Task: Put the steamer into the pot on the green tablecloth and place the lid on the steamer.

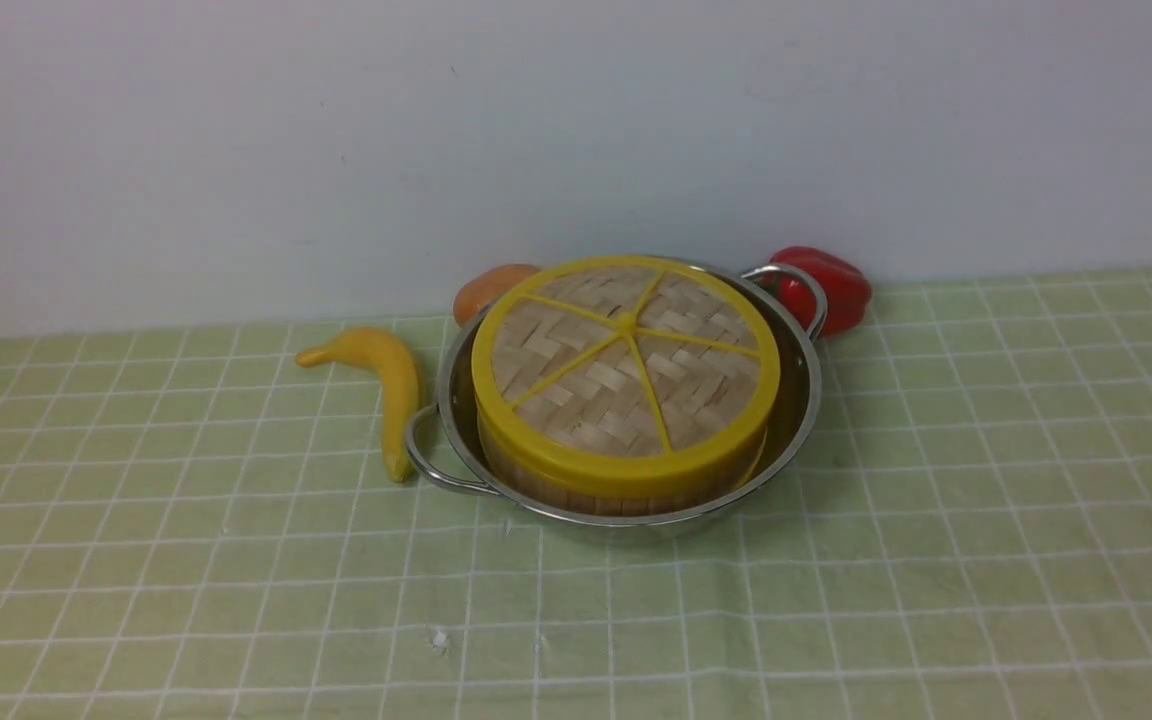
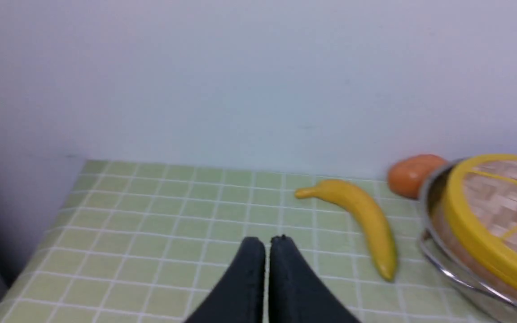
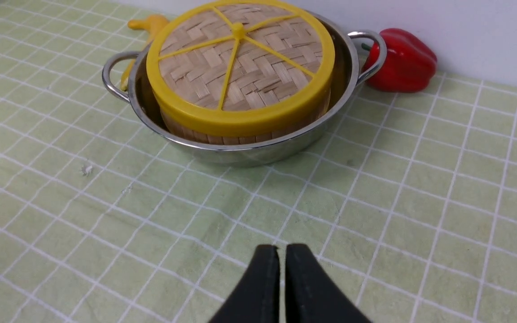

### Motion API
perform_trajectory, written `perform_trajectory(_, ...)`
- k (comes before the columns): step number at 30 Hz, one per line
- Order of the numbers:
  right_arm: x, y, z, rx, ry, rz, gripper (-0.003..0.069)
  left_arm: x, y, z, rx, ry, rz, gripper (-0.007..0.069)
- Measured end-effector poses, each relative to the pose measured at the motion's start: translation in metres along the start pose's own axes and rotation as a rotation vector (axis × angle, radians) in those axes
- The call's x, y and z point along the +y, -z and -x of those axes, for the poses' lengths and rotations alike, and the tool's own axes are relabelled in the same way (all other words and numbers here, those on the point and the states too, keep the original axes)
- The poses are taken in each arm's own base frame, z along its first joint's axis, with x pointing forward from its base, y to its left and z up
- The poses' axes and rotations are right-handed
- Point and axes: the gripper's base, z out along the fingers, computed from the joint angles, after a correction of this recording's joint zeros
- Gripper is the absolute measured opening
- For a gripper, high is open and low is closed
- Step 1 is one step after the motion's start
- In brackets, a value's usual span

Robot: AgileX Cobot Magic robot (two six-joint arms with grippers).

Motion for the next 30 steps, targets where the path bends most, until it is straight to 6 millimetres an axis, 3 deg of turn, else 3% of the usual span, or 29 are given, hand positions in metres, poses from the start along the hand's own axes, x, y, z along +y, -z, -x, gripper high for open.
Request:
perform_trajectory(6,0.000,0.000,0.000,0.000,-0.001,0.000,0.0059,0.006,-0.016,-0.071,0.031,0.010,0.068,0.0022)
perform_trajectory(11,0.000,0.000,0.000,0.000,-0.002,0.001,0.0074,0.004,-0.022,-0.099,-0.028,-0.017,0.014,0.0023)
perform_trajectory(17,0.000,0.000,0.000,0.000,-0.002,0.001,0.0091,-0.001,-0.021,-0.104,-0.135,-0.109,-0.058,0.0042)
perform_trajectory(30,0.000,0.000,0.000,0.000,-0.002,0.001,0.0119,-0.002,-0.020,-0.102,-0.166,-0.130,-0.072,0.0064)
